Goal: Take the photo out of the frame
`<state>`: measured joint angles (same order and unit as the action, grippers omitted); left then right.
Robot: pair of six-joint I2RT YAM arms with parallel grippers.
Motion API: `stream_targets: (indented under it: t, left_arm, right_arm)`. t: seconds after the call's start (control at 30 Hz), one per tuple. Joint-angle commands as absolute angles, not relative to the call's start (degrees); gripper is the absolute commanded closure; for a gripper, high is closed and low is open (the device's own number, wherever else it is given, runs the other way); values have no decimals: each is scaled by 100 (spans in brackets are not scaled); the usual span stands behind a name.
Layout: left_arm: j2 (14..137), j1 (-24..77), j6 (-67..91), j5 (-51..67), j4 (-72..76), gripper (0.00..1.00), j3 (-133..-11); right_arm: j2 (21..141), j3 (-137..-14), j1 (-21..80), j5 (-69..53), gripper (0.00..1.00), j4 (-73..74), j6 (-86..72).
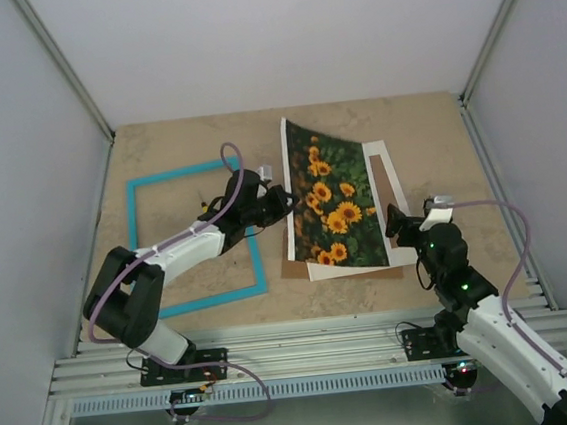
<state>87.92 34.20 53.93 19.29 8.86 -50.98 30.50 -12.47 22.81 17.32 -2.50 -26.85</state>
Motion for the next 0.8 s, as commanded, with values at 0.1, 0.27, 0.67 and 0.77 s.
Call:
stream_targets:
  t: [0.1, 0.27, 0.67, 0.77]
  left_arm:
    - [9000, 3417, 5577, 1743, 1824, 100, -4753]
    - [9505, 3410, 5217, 1671, 1412, 100, -4952]
    - [10011, 3417, 4745, 1403, 643, 96, -5208]
    - [9946, 3413, 4700, 1228, 516, 82, -5215]
  right_arm:
    - [3481, -1351, 2313, 1710, 2, -309, -2681]
    - [3536, -1342, 2312, 1678, 2, -342, -2670]
    - [3533, -1327, 2313, 1574, 2, -393, -2614]
    - [3535, -1327, 2317, 1484, 2, -415, -2559]
